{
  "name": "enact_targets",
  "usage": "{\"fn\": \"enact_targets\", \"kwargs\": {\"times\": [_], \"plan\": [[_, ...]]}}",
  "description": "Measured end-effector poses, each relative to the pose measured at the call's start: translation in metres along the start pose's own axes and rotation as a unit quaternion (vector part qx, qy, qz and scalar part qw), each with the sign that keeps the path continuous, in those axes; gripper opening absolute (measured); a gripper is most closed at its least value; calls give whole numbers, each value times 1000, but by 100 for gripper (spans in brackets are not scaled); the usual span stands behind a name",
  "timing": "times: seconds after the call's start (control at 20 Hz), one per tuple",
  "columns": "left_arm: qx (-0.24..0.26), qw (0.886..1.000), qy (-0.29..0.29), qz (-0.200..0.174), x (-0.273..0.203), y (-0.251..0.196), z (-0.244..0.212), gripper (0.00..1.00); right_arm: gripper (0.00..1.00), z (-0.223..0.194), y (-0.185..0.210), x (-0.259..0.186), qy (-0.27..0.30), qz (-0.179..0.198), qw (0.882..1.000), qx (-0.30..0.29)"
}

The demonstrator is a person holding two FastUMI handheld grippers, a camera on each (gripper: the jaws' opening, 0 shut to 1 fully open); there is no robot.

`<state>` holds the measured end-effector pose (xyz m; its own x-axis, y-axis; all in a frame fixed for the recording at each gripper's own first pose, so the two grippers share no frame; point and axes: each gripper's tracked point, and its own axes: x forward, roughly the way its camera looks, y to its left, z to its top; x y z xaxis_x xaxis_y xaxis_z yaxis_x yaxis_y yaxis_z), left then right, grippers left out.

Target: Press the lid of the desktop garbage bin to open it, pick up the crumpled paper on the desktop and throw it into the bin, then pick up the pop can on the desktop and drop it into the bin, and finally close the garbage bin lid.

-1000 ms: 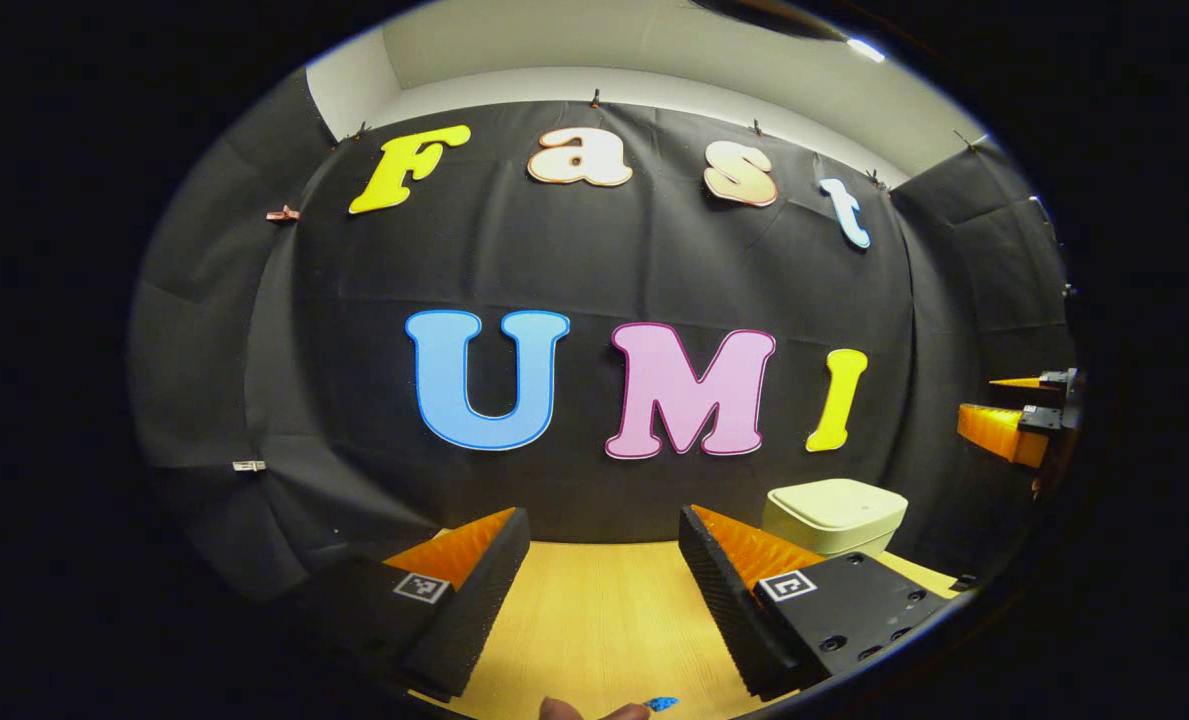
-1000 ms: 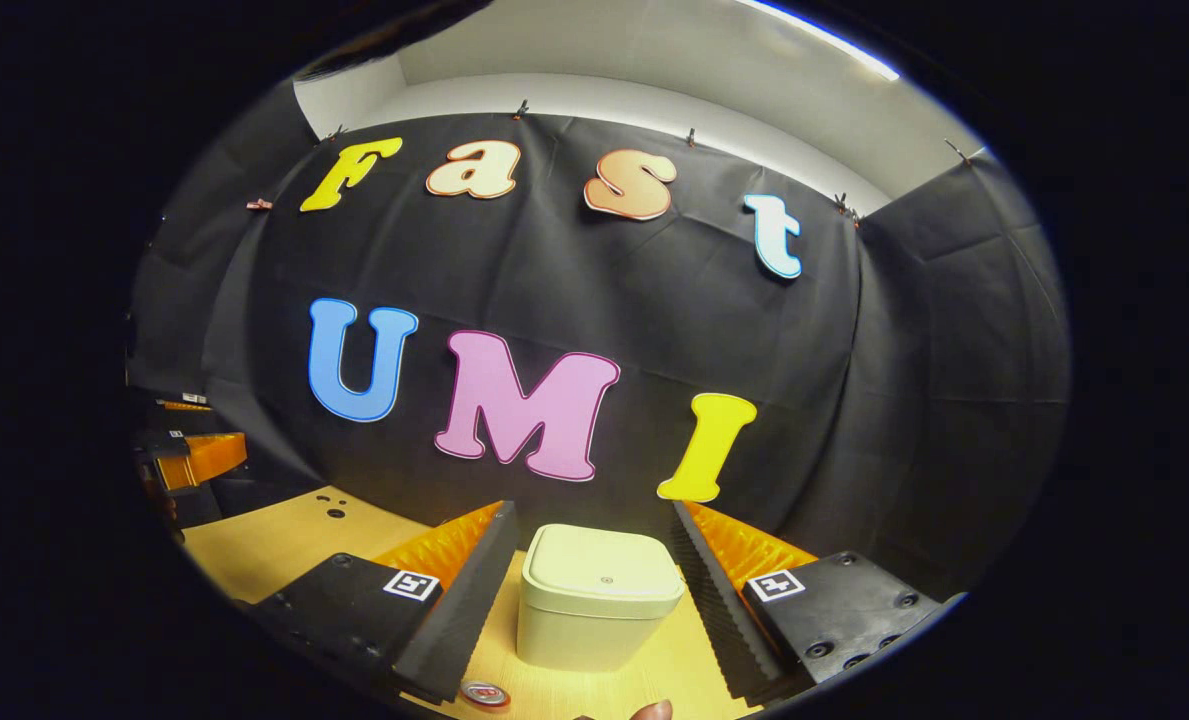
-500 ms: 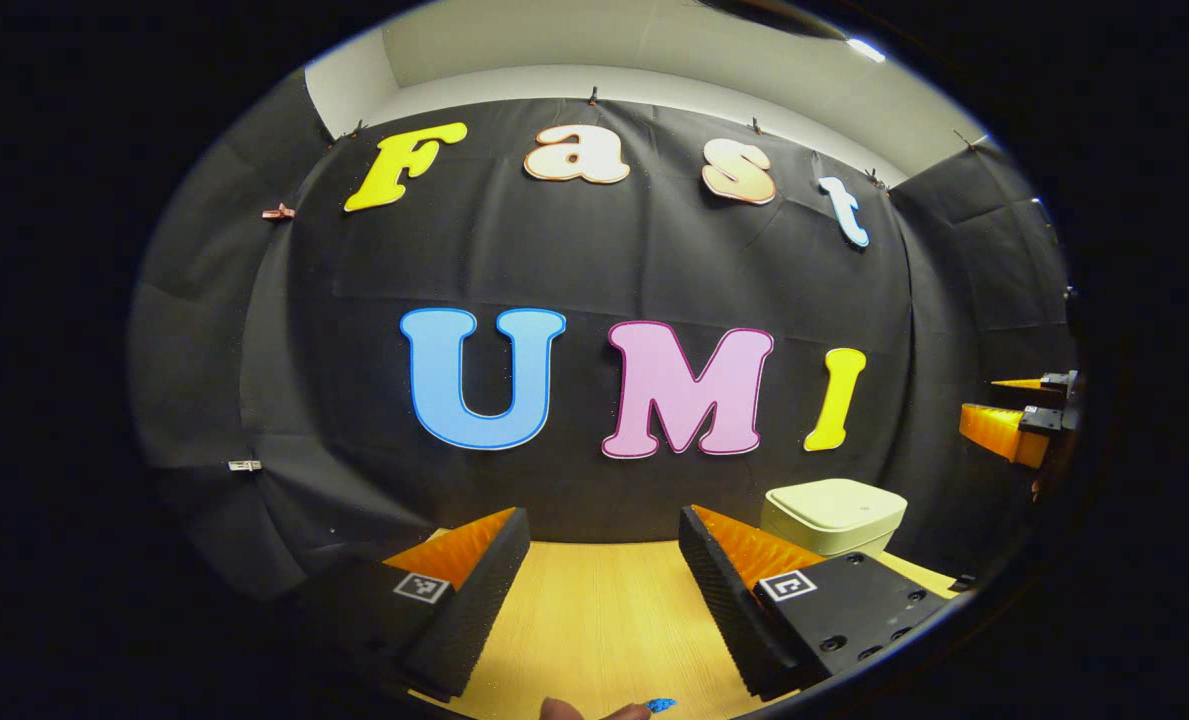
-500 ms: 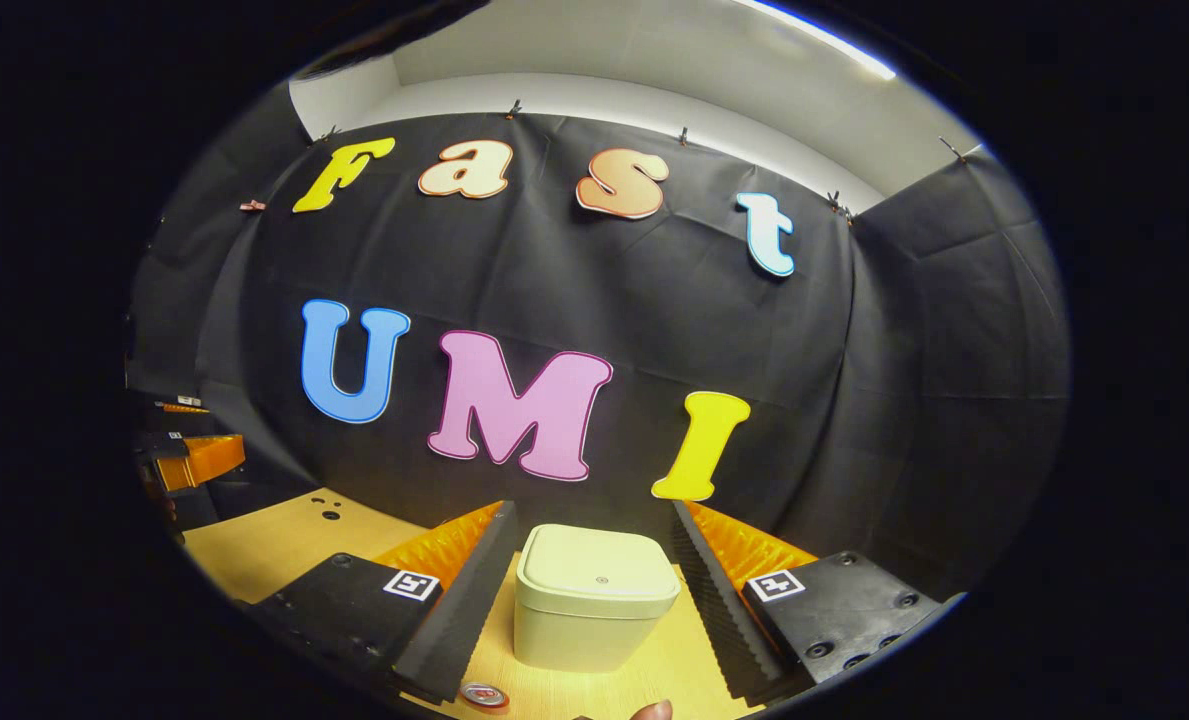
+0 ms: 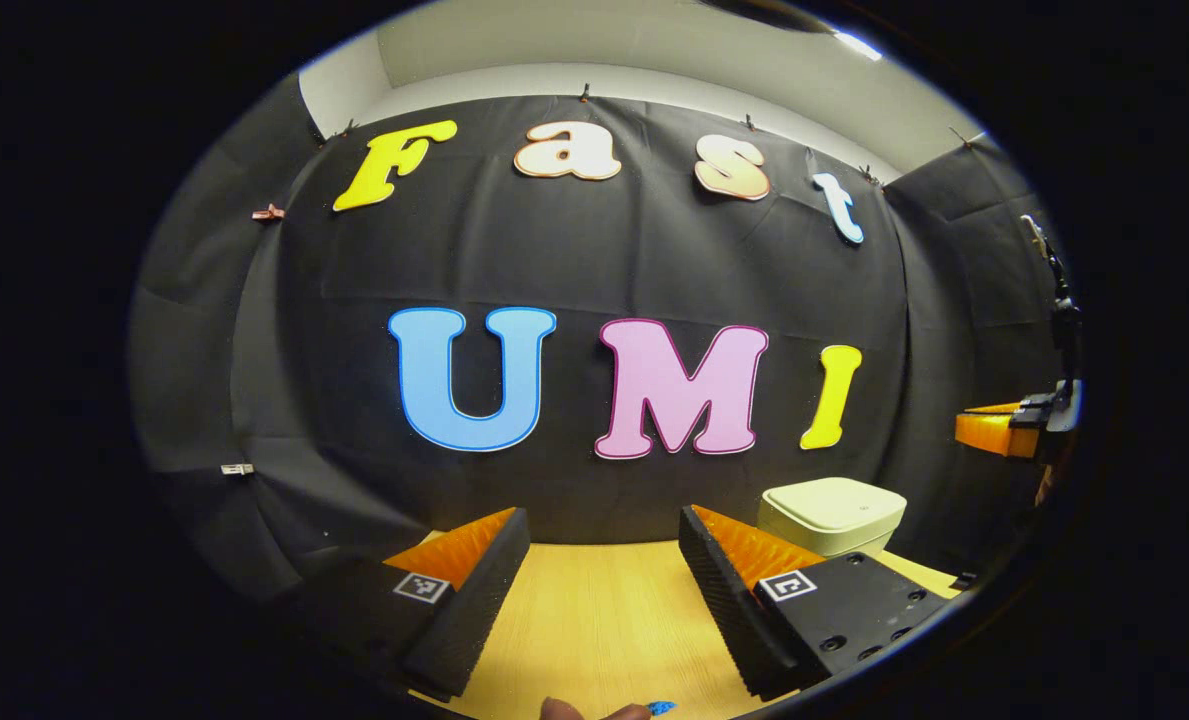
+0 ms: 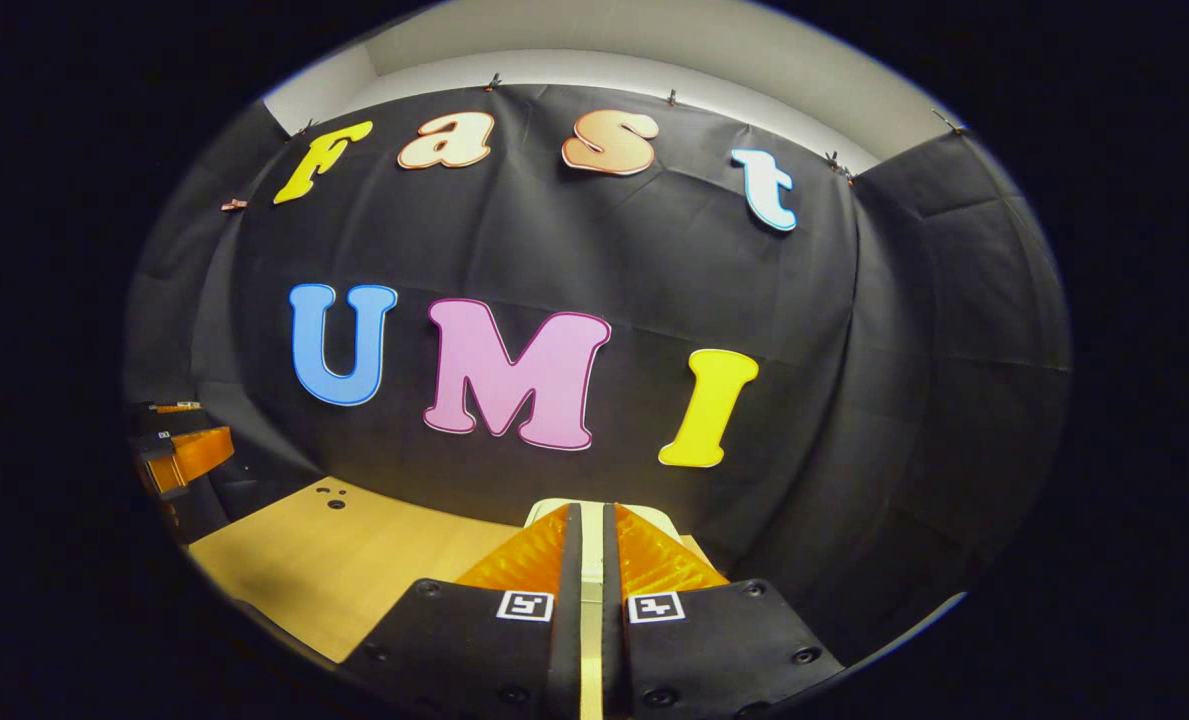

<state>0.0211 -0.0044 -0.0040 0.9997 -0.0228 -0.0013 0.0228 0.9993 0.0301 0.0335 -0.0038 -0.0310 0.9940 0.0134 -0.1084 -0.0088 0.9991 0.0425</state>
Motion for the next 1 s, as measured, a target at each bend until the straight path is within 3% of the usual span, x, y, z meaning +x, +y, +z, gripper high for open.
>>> {"fn": "enact_targets", "kwargs": {"times": [0.2, 0.6, 1.0], "plan": [[-9, 1000, 5, 9, 10, 2, -1, 96, 5, -16, 1, 26, 23, 17, 1000, 13], [4, 1000, 12, 12, 30, 5, -4, 96, 5, -92, -12, 106, 102, 13, 994, 30], [0, 1000, 27, 10, 47, 8, -11, 96, 6, -138, -16, 134, 147, 5, 989, 24]]}}
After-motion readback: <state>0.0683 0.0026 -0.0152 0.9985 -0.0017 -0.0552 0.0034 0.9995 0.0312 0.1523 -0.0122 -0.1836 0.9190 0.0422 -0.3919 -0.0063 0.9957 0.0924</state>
